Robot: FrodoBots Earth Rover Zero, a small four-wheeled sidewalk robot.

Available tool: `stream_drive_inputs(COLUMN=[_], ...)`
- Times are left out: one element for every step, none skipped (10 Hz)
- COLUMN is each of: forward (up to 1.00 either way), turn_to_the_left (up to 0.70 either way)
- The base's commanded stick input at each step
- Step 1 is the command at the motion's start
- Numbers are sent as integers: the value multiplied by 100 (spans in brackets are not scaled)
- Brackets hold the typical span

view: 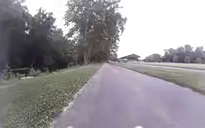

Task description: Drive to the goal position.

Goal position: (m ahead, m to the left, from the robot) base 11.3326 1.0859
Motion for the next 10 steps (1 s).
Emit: stream_drive_inputs(forward=[70, 70, 70, 70, 70, 70, 70, 70, 70, 70], turn_to_the_left=[-4, -7, -5, -1, -1, -1, -1, -1, -1, -1])
